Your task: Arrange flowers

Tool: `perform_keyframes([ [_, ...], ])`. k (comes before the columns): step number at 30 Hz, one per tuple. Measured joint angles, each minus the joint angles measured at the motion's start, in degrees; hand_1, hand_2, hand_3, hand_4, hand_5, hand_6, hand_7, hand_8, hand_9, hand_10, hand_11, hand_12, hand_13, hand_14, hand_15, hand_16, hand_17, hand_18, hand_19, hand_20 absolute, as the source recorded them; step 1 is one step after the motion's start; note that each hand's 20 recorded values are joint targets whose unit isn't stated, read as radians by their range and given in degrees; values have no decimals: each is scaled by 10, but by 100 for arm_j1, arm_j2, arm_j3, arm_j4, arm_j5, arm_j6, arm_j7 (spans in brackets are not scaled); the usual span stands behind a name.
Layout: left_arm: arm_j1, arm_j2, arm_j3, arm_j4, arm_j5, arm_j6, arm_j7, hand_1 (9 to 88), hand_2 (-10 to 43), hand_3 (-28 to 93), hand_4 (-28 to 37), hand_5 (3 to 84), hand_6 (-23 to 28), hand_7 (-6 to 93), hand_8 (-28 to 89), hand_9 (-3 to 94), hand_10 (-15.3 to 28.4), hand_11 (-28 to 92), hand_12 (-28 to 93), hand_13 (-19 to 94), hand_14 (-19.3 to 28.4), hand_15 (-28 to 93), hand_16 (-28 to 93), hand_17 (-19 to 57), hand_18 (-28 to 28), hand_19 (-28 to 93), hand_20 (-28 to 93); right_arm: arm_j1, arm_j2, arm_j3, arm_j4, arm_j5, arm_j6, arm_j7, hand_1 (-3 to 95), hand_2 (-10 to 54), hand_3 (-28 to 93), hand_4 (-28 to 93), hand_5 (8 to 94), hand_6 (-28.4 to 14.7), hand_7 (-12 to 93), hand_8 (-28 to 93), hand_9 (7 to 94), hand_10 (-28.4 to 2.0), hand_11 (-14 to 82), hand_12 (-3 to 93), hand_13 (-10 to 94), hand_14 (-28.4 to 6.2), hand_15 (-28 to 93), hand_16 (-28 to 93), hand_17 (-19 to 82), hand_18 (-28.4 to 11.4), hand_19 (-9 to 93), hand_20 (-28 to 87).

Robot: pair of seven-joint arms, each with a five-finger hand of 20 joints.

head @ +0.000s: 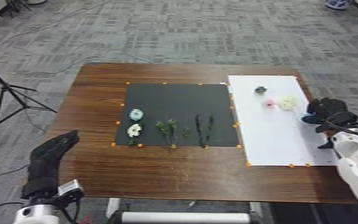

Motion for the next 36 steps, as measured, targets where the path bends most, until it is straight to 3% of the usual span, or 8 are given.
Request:
perform_keyframes([
  [6,20,2,-46,-7,-29,1,5,320,-20,712,-192,525,28,198,-105,485,132,221,98,352,149,153,4,29,120,87,164,-46,148,-198,-123,150,273,70,587,-70,573,-218,752,11,293,68,856,-92,232,325,775,-80,565,367,386,-207,805,603],
  [12,94,58,-300,-17,-39,5,5,320,-19,711,-192,525,27,199,-104,486,132,220,98,353,148,154,4,29,120,86,164,268,665,-1161,-926,851,754,143,574,-77,590,-222,761,16,291,52,863,-94,228,322,746,-85,565,373,366,-200,788,601],
  [15,99,125,-404,-17,-40,7,5,320,-19,711,-192,525,28,198,-105,486,131,220,98,353,148,154,4,29,119,86,164,893,734,-1804,-1314,1146,598,98,572,-79,593,-225,764,20,291,46,862,-95,223,322,737,-86,563,372,359,-199,780,600],
  [19,99,184,-465,-19,-45,6,18,319,-19,711,-192,525,27,198,-104,485,132,220,98,352,148,153,3,29,119,86,164,1834,501,-2458,-1659,1473,-42,-203,568,-81,595,-228,764,27,292,37,855,-94,208,324,718,-90,556,371,346,-195,763,597],
  [23,81,213,-425,-18,-45,6,24,318,-19,712,-193,524,28,198,-105,486,132,220,99,350,148,153,4,27,121,88,166,2623,8,-3073,-1708,1220,-536,-643,567,-82,597,-234,764,35,295,31,849,-95,193,329,700,-93,548,369,333,-192,744,595],
  [27,-22,240,-285,3,-44,6,23,318,-19,713,-193,525,26,198,-104,485,132,220,99,349,149,151,5,25,124,90,166,3125,-661,-3609,-1564,488,-882,-792,564,-80,597,-237,763,40,300,25,846,-94,184,333,692,-96,545,368,328,-192,736,594],
  [36,-339,244,-104,108,-29,-17,9,317,-20,713,-193,523,26,199,-105,485,131,220,99,347,149,148,6,22,127,92,167,3323,-2410,-3739,-429,-284,-1381,-1219,559,-80,601,-239,763,42,304,15,845,-92,182,334,682,-97,542,368,322,-190,725,596],
])
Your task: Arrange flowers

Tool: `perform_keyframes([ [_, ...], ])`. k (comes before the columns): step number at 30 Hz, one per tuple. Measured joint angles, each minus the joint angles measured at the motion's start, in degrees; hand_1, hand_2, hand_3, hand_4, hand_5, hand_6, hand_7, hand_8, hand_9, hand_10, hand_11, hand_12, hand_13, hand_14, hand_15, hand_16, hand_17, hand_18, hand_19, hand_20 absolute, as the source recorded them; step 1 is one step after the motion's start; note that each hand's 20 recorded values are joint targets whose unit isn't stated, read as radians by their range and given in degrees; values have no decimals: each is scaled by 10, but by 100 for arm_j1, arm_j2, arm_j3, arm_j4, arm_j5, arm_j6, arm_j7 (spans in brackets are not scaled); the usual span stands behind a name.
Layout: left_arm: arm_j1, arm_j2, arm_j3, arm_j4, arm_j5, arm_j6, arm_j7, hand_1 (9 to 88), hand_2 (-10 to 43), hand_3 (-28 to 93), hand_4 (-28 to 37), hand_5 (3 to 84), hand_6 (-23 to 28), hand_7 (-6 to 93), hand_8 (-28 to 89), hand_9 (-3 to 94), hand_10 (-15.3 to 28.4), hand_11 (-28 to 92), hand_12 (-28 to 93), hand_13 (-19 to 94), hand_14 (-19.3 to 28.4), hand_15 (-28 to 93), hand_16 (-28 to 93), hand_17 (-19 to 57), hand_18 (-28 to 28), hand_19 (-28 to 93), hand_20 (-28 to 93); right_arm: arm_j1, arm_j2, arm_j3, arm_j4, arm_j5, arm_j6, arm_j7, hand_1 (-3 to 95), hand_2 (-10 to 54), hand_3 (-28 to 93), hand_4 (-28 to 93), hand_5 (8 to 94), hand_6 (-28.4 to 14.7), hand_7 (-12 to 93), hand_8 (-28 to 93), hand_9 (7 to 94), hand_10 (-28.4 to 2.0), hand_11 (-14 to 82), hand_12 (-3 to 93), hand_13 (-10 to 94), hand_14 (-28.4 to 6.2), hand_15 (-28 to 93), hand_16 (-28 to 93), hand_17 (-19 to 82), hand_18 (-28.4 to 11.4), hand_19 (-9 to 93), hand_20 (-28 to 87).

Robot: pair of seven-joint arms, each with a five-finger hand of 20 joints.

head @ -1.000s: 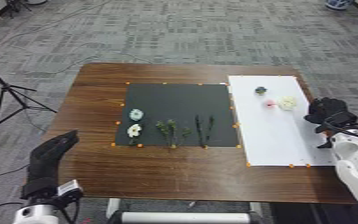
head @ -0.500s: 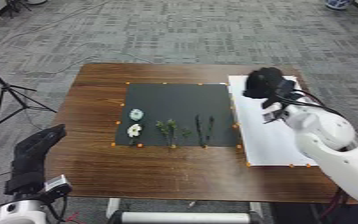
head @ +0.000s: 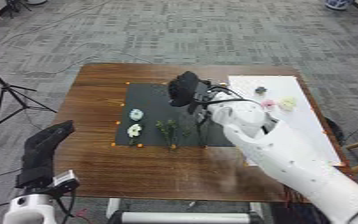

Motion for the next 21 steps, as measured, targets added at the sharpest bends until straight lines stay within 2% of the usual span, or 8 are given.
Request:
perform_keyframes([
  [8,-37,31,57,17,-6,-119,54,315,-20,714,-192,523,26,198,-105,485,131,220,99,346,149,146,8,20,128,92,167,-174,-905,182,436,-891,-140,-205,553,-81,606,-242,761,46,311,6,827,-86,170,346,662,-100,542,370,319,-185,720,595],
  [21,36,20,21,-28,2,-146,59,315,-21,713,-192,522,26,197,-104,484,130,220,99,345,150,144,10,18,130,94,168,-220,-1072,281,743,-1614,-766,-282,554,-82,611,-246,762,44,314,7,820,-87,149,361,646,-100,543,371,309,-184,709,591],
])
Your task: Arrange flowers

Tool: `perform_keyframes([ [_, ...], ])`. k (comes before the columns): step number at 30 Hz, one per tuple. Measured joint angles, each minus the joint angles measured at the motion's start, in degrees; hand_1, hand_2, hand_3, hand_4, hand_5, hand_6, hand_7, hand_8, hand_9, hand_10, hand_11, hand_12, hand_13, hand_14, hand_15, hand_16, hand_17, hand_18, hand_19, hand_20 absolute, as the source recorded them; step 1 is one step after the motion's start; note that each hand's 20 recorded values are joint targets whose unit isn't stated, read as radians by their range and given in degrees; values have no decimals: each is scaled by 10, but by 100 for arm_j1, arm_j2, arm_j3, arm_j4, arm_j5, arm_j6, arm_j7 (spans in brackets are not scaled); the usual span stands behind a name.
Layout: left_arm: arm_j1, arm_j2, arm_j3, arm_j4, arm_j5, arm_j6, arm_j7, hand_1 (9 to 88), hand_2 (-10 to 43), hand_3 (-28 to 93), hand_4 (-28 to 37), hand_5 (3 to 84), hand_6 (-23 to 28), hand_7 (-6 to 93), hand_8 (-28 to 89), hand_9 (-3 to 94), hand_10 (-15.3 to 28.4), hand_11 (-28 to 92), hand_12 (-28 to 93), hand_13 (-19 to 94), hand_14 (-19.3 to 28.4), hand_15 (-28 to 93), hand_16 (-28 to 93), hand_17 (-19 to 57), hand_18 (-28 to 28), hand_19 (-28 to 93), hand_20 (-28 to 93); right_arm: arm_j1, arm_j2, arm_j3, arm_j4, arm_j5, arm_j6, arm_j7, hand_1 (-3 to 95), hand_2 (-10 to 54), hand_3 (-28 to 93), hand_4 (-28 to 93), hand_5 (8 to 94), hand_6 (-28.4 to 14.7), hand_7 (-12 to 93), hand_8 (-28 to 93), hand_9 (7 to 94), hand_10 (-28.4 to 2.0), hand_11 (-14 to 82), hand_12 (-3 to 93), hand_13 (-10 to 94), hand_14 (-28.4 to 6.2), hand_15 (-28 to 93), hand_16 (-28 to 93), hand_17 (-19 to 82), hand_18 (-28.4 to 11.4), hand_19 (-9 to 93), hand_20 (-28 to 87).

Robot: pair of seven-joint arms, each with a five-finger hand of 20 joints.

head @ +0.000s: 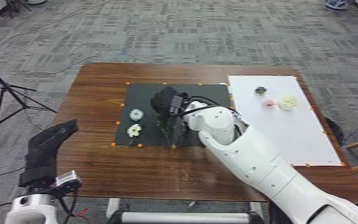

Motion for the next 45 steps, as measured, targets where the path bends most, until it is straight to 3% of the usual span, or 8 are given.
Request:
perform_keyframes([
  [5,98,-34,-109,-44,-9,-87,13,314,-23,714,-192,522,26,196,-104,483,130,219,99,345,150,145,11,18,130,94,168,9,-53,119,104,6,-166,2,514,-87,613,-204,735,36,312,15,786,-99,188,319,627,-113,547,369,296,-189,705,592],
  [11,523,-134,-569,-136,-69,-509,170,310,-31,718,-190,520,26,196,-104,481,130,218,100,344,150,145,11,17,130,93,167,44,-79,213,-4,29,-817,27,369,-95,680,-190,667,21,260,-77,722,-124,237,234,585,-134,556,358,268,-202,695,594],
  [14,702,-148,-647,-141,-78,-580,212,310,-34,718,-189,518,25,196,-104,479,130,217,100,343,150,144,11,16,131,92,167,108,-92,248,-61,37,-1105,28,320,-95,691,-182,656,17,256,-124,714,-128,235,234,578,-140,558,357,262,-206,691,595],
  [18,686,-128,-477,-115,-53,-517,160,310,-37,718,-188,517,25,196,-104,479,130,217,100,341,150,143,12,16,131,90,167,187,-81,228,-84,115,-1183,31,259,-95,716,-190,648,11,243,-120,705,-132,231,233,570,-147,559,355,256,-211,688,598],
  [24,224,-71,-77,-21,24,-379,-19,310,-41,717,-188,516,27,194,-103,477,130,214,100,340,149,140,14,14,132,90,167,289,-24,217,-184,382,-1180,88,222,-95,713,-193,639,-1,222,-113,688,-136,224,233,557,-155,554,353,247,-216,681,600],
  [32,35,-45,-36,-20,81,-377,-134,307,-42,717,-186,516,26,194,-102,474,129,215,101,340,150,139,16,13,132,89,166,408,483,230,-970,1424,-1078,554,225,-95,712,-193,573,-1,204,-100,640,-137,194,230,541,-153,457,311,214,-212,600,554],
  [39,17,-44,-7,-19,107,-313,-181,308,-43,716,-187,515,26,195,-103,474,129,214,101,339,150,138,16,13,132,89,166,102,1749,643,-2029,1979,204,646,236,-95,721,-208,505,-2,205,-96,580,-135,177,230,554,-145,402,297,214,-212,595,544],
  [45,20,-61,13,-26,118,-276,-188,310,-44,716,-187,516,26,194,-102,474,129,214,101,339,150,138,16,13,132,88,166,-607,2758,1457,-1865,1946,358,794,257,-95,724,-219,514,-1,217,-98,614,-130,192,229,632,-132,394,310,245,-212,645,565],
])
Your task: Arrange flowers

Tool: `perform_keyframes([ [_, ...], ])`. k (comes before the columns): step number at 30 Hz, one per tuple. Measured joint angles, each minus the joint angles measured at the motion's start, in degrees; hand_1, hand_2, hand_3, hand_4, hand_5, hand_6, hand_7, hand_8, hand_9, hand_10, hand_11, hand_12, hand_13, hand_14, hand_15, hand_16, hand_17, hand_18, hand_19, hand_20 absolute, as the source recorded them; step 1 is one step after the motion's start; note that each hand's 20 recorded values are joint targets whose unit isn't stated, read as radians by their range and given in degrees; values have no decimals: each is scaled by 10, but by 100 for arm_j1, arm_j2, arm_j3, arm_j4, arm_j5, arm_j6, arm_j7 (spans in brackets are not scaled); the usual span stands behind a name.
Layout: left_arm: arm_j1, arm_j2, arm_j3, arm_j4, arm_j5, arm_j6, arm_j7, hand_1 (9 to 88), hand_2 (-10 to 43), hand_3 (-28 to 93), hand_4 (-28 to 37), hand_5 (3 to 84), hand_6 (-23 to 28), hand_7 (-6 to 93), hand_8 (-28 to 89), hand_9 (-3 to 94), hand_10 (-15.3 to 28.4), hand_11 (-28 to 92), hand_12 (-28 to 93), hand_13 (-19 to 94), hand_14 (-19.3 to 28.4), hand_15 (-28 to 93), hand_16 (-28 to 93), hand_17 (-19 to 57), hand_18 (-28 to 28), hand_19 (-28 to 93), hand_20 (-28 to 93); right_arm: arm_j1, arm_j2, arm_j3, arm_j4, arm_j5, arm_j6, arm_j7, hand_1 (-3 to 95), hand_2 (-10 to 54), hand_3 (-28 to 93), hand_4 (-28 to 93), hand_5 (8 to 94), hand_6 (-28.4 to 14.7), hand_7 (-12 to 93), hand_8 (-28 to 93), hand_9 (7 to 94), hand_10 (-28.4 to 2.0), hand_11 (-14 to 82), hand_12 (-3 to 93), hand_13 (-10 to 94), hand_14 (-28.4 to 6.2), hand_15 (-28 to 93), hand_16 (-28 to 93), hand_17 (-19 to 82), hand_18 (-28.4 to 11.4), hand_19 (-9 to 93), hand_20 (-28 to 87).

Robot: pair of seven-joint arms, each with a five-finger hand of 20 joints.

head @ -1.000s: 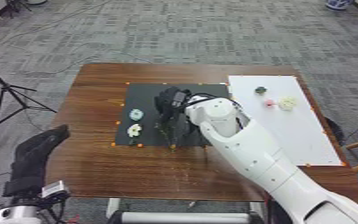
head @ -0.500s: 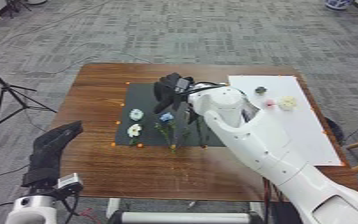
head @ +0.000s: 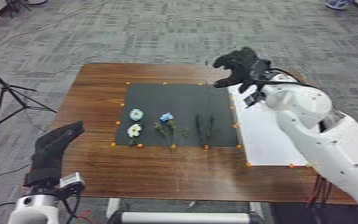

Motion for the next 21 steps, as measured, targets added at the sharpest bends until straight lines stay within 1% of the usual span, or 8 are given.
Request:
perform_keyframes([
  [4,42,-14,2,-2,6,-7,2,310,-44,715,-187,516,26,194,-102,474,130,215,102,339,150,137,16,13,132,87,166,-306,379,251,654,-94,-2,125,270,-95,723,-221,544,5,229,-101,646,-131,200,226,654,-127,413,320,258,-215,665,574],
  [8,92,-47,13,-11,7,-7,9,311,-45,715,-187,516,25,195,-103,473,129,214,102,339,150,137,17,13,132,87,166,-419,384,442,1329,-273,-1,147,276,-95,723,-221,563,7,239,-110,655,-130,204,224,657,-126,421,327,258,-214,668,576],
  [12,155,-67,21,-25,1,-6,36,311,-44,715,-187,515,25,195,-103,473,129,214,101,339,150,136,17,12,133,87,166,-390,321,435,1751,-579,-12,103,287,-95,724,-222,568,8,242,-113,657,-127,204,222,656,-124,427,331,259,-214,669,578],
  [14,184,-70,24,-31,-4,-4,55,310,-45,716,-186,515,26,195,-103,473,129,214,102,339,150,136,17,12,133,88,166,-377,283,433,1856,-670,-17,78,313,-95,727,-227,575,11,250,-116,666,-124,210,221,651,-123,443,336,261,-211,670,579],
  [17,201,-81,31,-34,-5,-5,63,310,-45,716,-187,515,26,195,-103,473,129,214,101,339,150,137,17,12,133,87,166,-384,249,433,1887,-686,-11,78,380,-95,726,-242,596,25,277,-111,684,-118,221,221,646,-115,491,344,266,-207,678,580],
  [18,201,-86,32,-36,-5,-6,63,310,-44,715,-188,515,26,195,-103,473,129,213,101,339,150,137,17,12,133,87,166,-391,244,430,1886,-686,2,86,411,-95,711,-254,606,27,288,-57,698,-114,229,221,648,-114,503,341,270,-204,680,581],
  [19,203,-93,32,-38,-5,-6,63,310,-44,715,-188,515,26,194,-103,473,129,213,101,339,150,137,17,12,133,87,166,-399,244,418,1884,-689,25,100,458,-95,668,-255,627,28,315,-23,721,-109,236,224,652,-111,511,341,276,-200,682,580],
  [21,210,-104,32,-46,-5,-6,63,310,-44,715,-188,516,27,194,-103,473,129,213,101,339,150,138,17,12,133,87,166,-413,251,363,1884,-705,124,137,512,-95,645,-254,684,35,332,0,785,-94,186,308,659,-105,514,346,283,-195,679,581],
])
